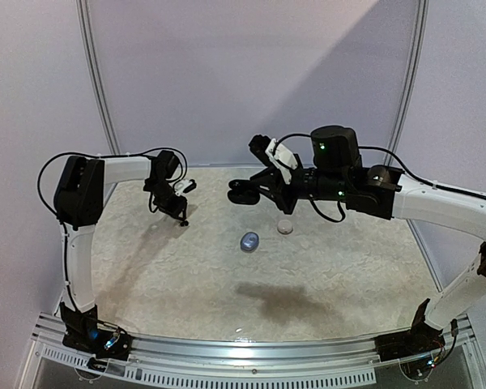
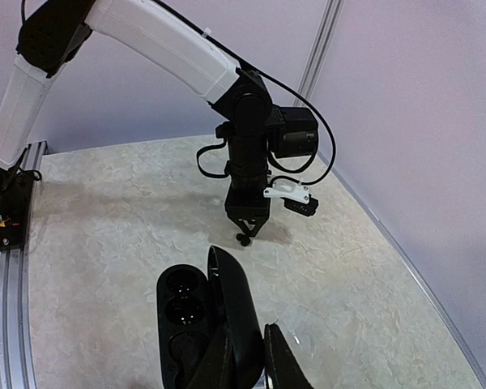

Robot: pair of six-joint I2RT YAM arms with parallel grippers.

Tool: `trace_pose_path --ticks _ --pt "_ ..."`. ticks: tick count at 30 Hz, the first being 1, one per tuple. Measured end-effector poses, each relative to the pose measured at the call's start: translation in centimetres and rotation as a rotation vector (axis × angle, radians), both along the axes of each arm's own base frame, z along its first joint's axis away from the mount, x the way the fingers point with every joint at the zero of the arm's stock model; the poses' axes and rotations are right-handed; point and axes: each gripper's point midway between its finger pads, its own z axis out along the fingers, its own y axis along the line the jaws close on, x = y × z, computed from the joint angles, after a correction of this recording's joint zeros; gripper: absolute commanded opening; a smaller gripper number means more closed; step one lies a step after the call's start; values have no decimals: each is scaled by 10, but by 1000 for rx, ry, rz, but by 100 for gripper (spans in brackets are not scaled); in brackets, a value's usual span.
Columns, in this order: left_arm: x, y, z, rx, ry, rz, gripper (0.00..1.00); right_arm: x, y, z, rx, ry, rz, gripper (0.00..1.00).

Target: Insert the wireless bluetooth earbuds into the charging case

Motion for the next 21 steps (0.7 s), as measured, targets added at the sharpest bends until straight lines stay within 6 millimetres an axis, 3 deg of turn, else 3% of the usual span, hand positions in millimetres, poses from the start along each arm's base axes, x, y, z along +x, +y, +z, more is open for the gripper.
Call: trace_pose_path --ticks 10,21 --pt "-7 -3 0 -29 7 5 33 1 -1 -1 -4 3 -2 0" --pt "-27 -4 5 -52 26 -14 30 0 -1 1 1 6 0 0"
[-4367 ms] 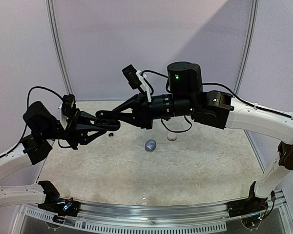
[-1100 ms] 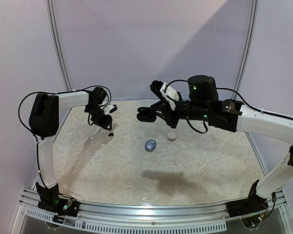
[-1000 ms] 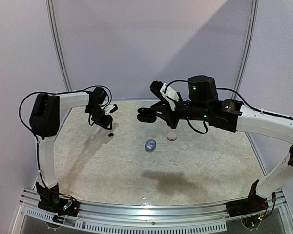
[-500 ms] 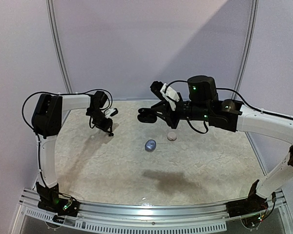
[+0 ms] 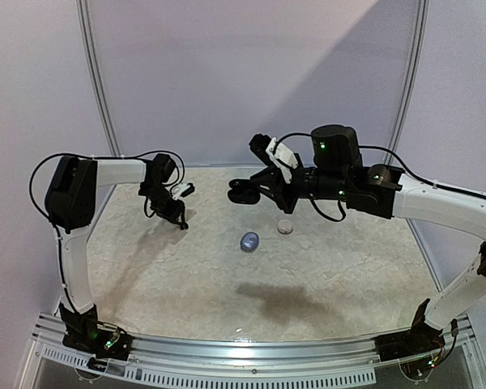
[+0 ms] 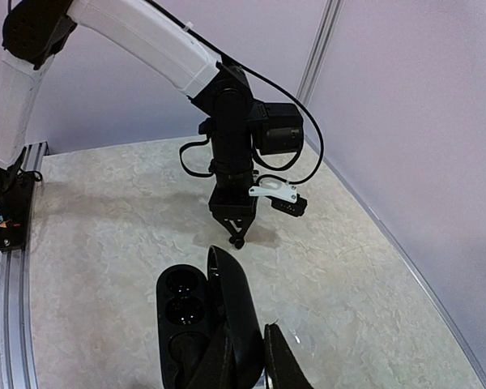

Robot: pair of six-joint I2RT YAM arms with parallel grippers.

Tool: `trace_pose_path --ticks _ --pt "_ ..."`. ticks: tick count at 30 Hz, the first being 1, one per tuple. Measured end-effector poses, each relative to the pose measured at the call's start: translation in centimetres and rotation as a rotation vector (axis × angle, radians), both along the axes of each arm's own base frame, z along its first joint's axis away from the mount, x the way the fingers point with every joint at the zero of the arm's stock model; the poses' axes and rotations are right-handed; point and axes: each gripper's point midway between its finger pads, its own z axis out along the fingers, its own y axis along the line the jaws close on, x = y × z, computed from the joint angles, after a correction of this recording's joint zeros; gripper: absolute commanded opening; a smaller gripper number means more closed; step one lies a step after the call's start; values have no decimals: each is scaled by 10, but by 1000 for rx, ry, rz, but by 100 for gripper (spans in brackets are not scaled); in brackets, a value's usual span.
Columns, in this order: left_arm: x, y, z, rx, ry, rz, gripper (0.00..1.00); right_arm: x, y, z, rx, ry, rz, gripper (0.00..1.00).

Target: Insert the wireless bluetooth earbuds into the charging case

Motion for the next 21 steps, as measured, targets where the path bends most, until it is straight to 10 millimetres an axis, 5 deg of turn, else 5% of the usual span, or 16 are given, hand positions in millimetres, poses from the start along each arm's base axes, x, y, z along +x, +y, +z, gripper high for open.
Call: trace_pose_path --ticks 17,21 --pt "-11 -10 2 -22 -4 -64 0 -1 -2 2 10 19 -8 0" --pt "-12 -12 1 -32 -6 -81 0 -2 -4 6 17 17 -9 0"
